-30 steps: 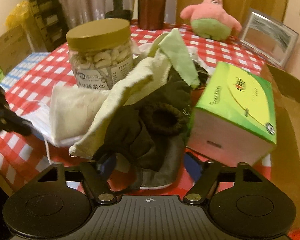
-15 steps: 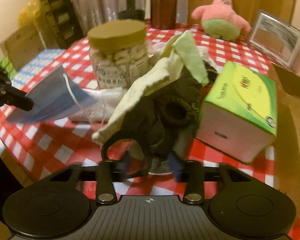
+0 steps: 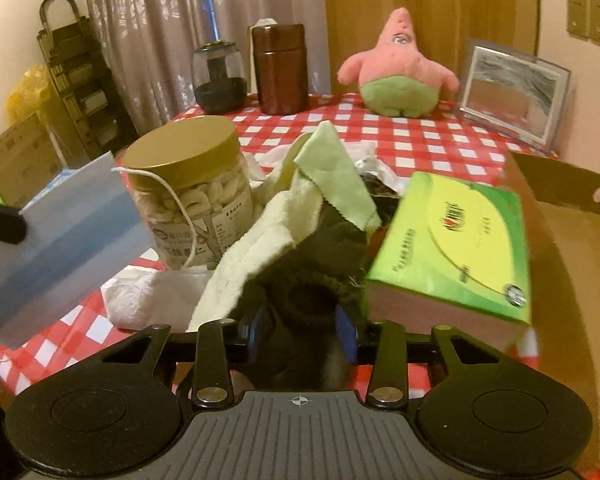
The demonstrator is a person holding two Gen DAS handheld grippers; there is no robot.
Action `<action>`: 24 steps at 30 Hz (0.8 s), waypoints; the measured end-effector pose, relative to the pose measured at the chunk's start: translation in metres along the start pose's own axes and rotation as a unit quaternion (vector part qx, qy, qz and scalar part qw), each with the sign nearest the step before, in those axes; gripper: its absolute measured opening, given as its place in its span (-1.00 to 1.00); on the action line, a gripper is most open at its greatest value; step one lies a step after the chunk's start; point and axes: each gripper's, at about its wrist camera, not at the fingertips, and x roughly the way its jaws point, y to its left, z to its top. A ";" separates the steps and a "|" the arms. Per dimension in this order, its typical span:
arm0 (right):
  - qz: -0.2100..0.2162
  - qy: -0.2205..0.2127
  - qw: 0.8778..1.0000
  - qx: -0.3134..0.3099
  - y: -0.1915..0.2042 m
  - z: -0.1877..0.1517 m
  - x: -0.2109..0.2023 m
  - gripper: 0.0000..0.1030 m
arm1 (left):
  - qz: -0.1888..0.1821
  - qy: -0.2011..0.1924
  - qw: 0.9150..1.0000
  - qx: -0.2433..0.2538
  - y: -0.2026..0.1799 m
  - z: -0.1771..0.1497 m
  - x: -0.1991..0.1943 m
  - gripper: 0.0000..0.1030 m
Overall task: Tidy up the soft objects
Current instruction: 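Grasp the black hair tie with the right gripper while the left gripper lifts the mask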
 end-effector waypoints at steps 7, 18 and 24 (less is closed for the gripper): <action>0.008 0.010 1.000 -0.005 0.000 0.003 0.027 -0.22 | -0.011 -0.010 1.000 -0.007 -0.002 0.004 0.001 -1.00; 0.001 -0.001 1.000 -0.003 0.002 0.005 0.022 -0.84 | -0.013 -0.015 1.000 -0.007 -0.009 0.005 -0.007 -1.00; -0.004 -0.033 0.999 -0.005 0.006 0.009 -0.018 -0.84 | -0.010 -0.032 0.999 -0.005 -0.019 0.019 -0.024 -1.00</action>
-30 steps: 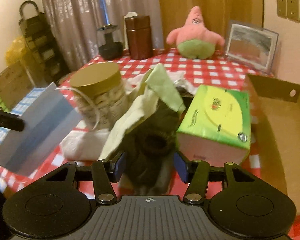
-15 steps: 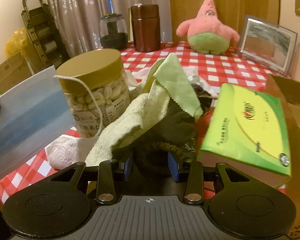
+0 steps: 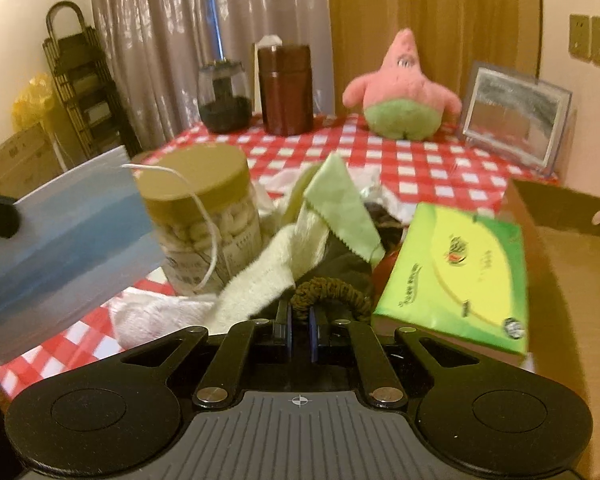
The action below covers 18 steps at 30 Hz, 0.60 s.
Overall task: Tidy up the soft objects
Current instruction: 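Grasp the black hair tie with the right gripper while the left gripper lifts the mask, then carry both items into the cardboard tray and open both grippers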
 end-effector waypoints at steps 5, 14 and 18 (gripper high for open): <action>0.004 -0.031 0.999 0.007 0.002 0.014 -0.042 -0.84 | -0.004 -0.020 1.000 0.010 -0.022 0.025 -0.011 -1.00; -0.027 -0.076 0.996 0.042 -0.039 0.032 -0.116 -0.84 | -0.049 -0.042 0.996 0.053 -0.093 0.080 0.008 -1.00; -0.059 -0.076 0.993 0.061 -0.079 0.026 -0.141 -0.84 | -0.082 -0.043 0.993 0.073 -0.134 0.102 0.036 -1.00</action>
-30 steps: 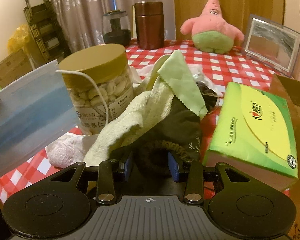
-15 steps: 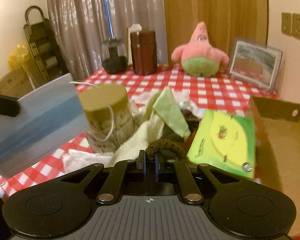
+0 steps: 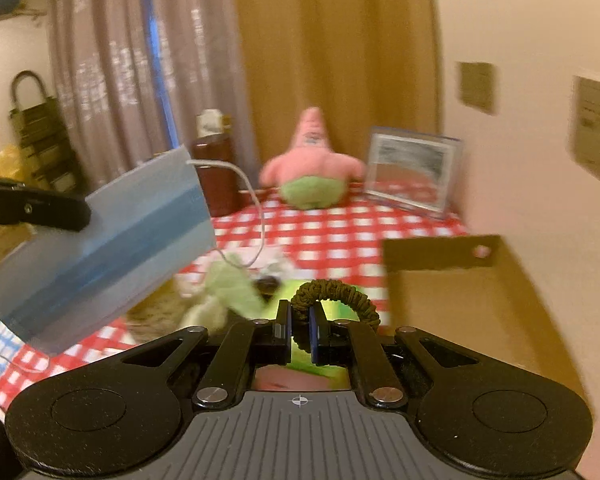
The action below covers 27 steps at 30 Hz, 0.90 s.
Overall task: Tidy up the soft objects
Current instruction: 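Carry both items into the cardboard tray and open both grippers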
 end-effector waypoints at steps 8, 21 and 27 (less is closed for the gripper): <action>-0.061 0.023 0.997 0.031 -0.088 -0.013 -0.021 -0.84 | -0.055 0.013 0.998 -0.002 -0.048 0.031 0.100 -1.00; -0.095 0.050 0.993 0.056 -0.149 -0.037 -0.023 -0.84 | -0.075 0.042 0.995 -0.046 -0.078 0.040 0.216 -1.00; -0.096 0.062 0.992 0.061 -0.153 -0.047 -0.018 -0.84 | -0.049 0.039 0.995 -0.081 -0.062 0.032 0.227 -0.65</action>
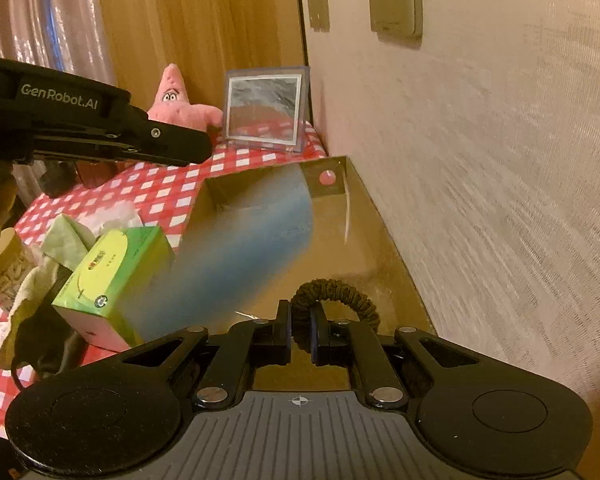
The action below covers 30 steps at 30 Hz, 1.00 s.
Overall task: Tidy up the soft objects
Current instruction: 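Carry both items into the cardboard tray and open both grippers, then move both grippers back over the pile beside the jar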
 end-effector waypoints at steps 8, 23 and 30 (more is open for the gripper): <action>0.005 0.002 1.000 0.004 -0.001 0.008 0.019 -0.83 | 0.039 -0.005 0.999 0.003 0.019 -0.016 -0.032 -0.65; 0.003 -0.009 0.999 0.049 0.008 0.016 0.017 0.10 | 0.144 -0.056 0.988 -0.002 0.050 -0.053 -0.136 -0.02; 0.024 -0.031 0.999 0.034 0.045 0.017 -0.018 0.10 | 0.204 -0.078 0.976 -0.028 0.073 -0.082 -0.199 0.16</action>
